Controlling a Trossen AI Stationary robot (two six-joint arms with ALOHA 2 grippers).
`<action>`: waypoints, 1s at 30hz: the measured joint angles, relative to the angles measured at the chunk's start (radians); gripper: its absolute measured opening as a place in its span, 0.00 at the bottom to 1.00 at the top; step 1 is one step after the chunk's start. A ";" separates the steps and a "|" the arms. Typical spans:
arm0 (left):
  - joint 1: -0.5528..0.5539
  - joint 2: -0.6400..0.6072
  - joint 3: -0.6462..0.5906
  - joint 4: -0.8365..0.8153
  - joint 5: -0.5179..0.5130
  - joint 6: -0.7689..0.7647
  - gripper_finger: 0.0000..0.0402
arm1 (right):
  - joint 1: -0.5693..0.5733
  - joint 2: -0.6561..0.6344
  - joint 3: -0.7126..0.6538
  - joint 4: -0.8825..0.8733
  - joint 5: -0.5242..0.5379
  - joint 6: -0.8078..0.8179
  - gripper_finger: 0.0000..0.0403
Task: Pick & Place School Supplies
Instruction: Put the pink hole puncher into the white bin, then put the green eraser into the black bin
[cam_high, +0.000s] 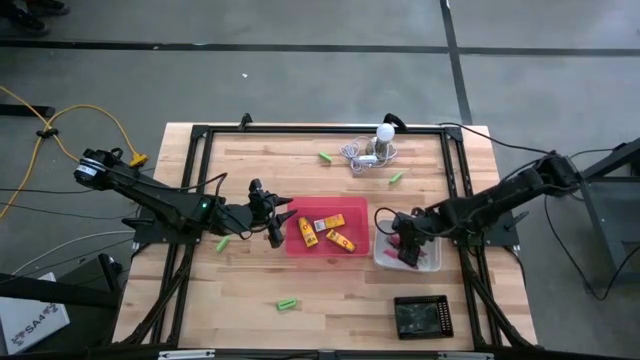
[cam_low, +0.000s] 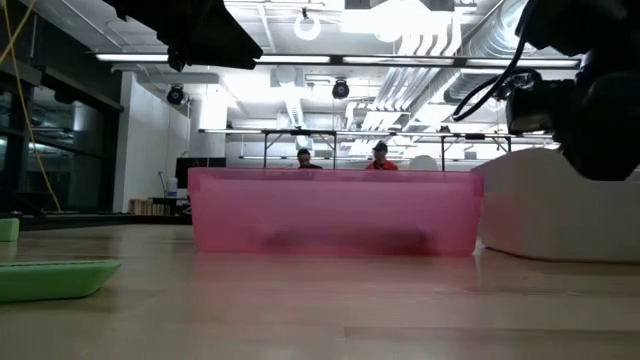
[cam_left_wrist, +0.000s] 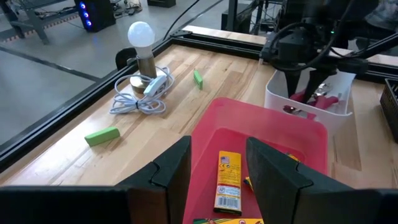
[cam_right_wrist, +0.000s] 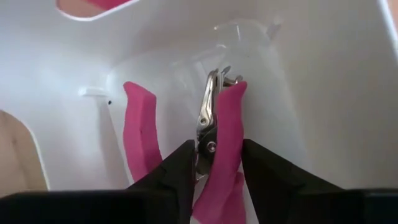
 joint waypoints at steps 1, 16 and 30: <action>0.000 0.000 0.000 0.000 0.000 0.000 0.37 | -0.011 0.000 0.000 0.000 0.003 -0.005 0.29; 0.000 0.000 0.000 0.000 0.000 0.001 0.37 | -0.141 0.000 0.000 -0.017 -0.004 -0.122 0.24; 0.000 0.000 0.000 0.000 0.000 0.001 0.37 | -0.206 0.000 0.114 -0.166 -0.043 -0.232 0.23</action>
